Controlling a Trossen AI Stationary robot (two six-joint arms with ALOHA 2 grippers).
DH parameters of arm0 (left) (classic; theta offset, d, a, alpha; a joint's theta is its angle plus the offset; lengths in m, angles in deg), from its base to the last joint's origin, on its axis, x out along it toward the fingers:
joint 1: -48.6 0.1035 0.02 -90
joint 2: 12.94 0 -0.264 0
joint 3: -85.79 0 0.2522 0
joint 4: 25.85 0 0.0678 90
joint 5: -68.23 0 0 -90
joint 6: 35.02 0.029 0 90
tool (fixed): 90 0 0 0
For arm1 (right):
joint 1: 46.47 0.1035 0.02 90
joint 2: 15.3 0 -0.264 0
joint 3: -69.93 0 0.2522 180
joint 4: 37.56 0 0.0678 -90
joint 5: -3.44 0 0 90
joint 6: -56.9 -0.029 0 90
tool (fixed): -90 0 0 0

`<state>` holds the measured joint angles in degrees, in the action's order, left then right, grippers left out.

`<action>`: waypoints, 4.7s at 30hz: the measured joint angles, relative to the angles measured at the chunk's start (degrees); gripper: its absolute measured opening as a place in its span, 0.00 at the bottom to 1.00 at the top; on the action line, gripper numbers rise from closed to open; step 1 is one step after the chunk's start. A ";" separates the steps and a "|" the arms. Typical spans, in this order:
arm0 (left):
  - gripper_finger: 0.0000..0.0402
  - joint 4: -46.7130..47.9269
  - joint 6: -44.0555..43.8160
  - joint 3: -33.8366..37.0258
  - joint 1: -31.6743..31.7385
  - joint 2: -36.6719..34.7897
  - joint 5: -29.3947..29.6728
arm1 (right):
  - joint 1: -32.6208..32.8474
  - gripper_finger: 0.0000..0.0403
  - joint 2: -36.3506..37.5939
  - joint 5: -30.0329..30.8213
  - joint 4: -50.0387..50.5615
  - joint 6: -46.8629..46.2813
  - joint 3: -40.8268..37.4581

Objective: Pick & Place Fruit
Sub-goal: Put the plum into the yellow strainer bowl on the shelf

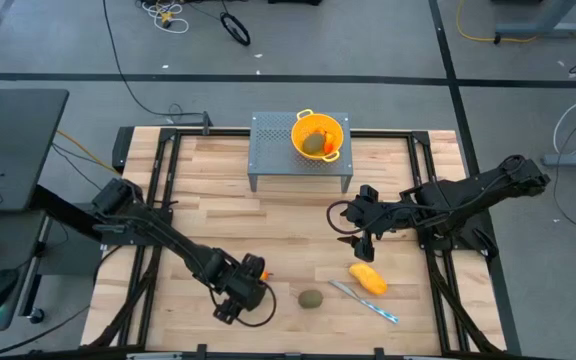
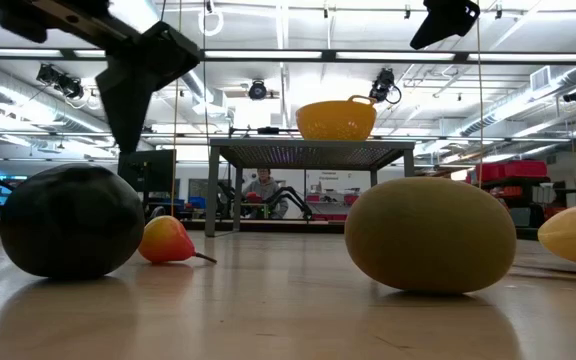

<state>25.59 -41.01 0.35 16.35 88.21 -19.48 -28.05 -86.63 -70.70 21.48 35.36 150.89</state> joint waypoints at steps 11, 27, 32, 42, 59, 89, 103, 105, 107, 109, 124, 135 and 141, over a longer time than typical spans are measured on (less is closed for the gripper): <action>0.85 -0.14 3.44 -0.04 0.09 0.10 1.63 | 0.00 0.82 0.00 0.00 -0.02 -0.07 0.00; 0.85 -8.69 2.89 6.11 0.37 0.23 1.75 | 0.00 0.82 0.00 -0.02 0.00 -1.39 -0.02; 0.85 -9.31 2.78 7.17 0.42 0.23 1.43 | 0.00 0.82 0.00 -0.04 0.00 -1.53 -0.02; 0.85 -11.86 3.68 7.39 0.44 0.77 1.33 | 0.00 0.82 0.00 0.00 0.13 -1.53 -0.02; 0.85 -13.58 2.11 6.80 0.26 6.74 0.45 | 0.00 0.82 -0.02 0.04 2.30 -1.55 -0.04; 0.67 -11.27 3.01 4.54 0.24 6.74 0.53 | 0.00 0.82 -0.02 0.09 2.27 -0.92 -0.04; 0.67 -0.07 4.90 -7.10 0.90 6.74 3.72 | 0.00 0.82 -0.02 0.09 2.27 -0.92 -0.04; 0.67 0.49 4.88 -8.49 1.21 6.74 4.22 | 0.00 0.82 -0.02 0.09 2.27 -0.92 -0.04; 0.67 1.39 4.63 -9.28 1.58 6.74 4.61 | 0.00 0.82 -0.02 0.08 2.27 -0.92 -0.04; 0.66 1.91 3.95 -9.80 1.98 6.74 4.59 | 0.00 0.82 -0.02 0.09 2.27 -0.90 -0.04; 0.68 12.00 2.37 -10.03 5.99 4.03 6.48 | 0.00 0.82 0.24 0.09 2.27 2.38 0.00; 0.69 15.30 4.92 -10.03 9.78 -1.41 9.77 | 0.00 0.82 0.24 0.10 2.25 2.54 0.00; 0.66 15.75 6.73 -10.01 12.43 -3.51 11.14 | -0.01 0.82 0.24 0.10 2.09 2.51 0.00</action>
<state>41.34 -34.28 -9.66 28.78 84.69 -8.34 -28.06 -86.39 -70.60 23.57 37.87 150.89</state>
